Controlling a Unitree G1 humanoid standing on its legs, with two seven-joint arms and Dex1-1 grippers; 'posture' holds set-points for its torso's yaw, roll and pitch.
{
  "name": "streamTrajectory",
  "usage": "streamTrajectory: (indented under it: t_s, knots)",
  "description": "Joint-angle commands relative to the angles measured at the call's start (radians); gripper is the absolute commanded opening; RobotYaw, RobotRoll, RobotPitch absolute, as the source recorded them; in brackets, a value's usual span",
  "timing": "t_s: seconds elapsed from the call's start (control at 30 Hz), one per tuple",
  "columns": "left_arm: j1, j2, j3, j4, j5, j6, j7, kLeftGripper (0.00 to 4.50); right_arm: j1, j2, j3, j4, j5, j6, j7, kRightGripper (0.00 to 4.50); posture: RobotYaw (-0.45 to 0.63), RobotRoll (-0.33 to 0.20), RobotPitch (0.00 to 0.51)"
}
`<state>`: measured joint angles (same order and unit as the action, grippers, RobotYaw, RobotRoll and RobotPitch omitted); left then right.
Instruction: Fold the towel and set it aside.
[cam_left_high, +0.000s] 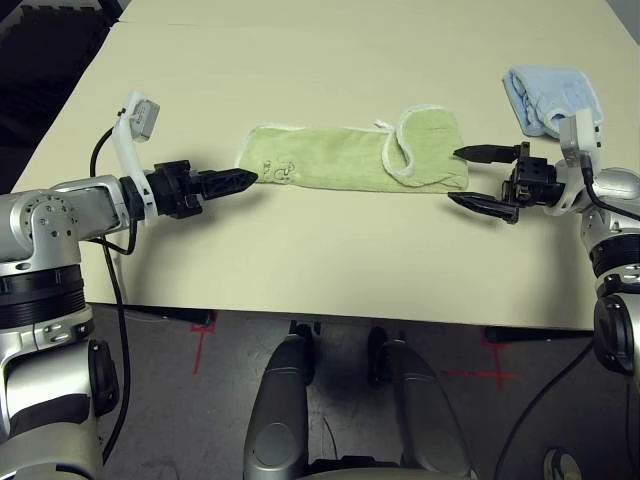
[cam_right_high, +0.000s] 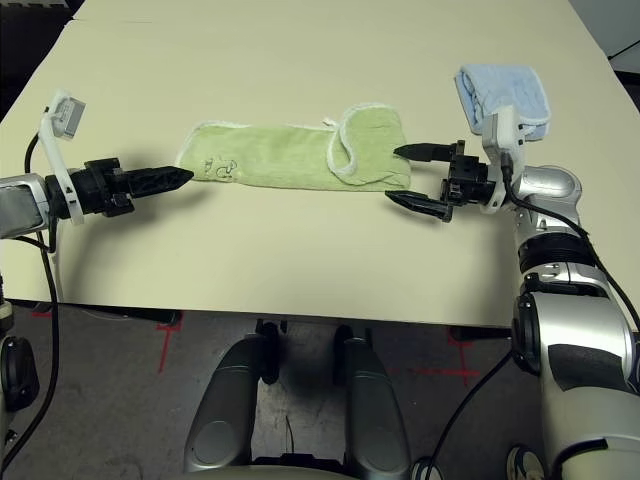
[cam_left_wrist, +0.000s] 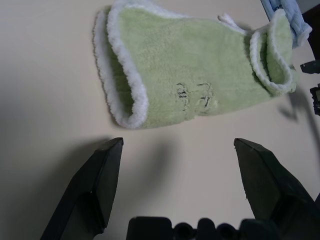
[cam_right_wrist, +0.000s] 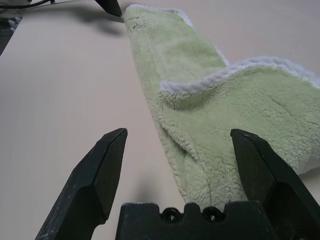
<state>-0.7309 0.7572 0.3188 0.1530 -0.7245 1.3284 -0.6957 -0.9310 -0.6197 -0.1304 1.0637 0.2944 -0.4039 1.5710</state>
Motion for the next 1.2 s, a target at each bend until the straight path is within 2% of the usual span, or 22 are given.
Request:
streamTrajectory:
  t_s: [0.03,0.23,0.6,0.87,1.2]
  knots:
    - [-0.001,-0.006,0.030,0.023,-0.011,0.047,0.028,4.50,0.017,-0.013,-0.009,0.004,-0.011,-0.012,-0.005,4.49,0.09,0.000,0.270]
    - [-0.039,-0.092,0.095,0.054,-0.018,0.089,0.094,4.50,0.016,-0.015,-0.007,0.006,-0.017,-0.015,-0.010,4.49,0.08,0.000,0.271]
    - [-0.087,-0.169,0.101,0.092,-0.005,0.075,0.149,4.50,0.016,-0.015,-0.010,0.006,-0.019,-0.019,-0.015,4.49,0.08,0.000,0.271]
    - [-0.098,-0.192,0.102,0.131,0.016,0.019,0.190,4.50,0.025,-0.012,-0.007,-0.005,-0.018,-0.018,-0.009,4.49,0.08,0.000,0.269]
    - [-0.105,-0.185,0.120,0.172,0.021,-0.038,0.230,4.50,0.027,-0.014,-0.003,-0.005,-0.023,-0.019,-0.009,4.49,0.07,0.000,0.265]
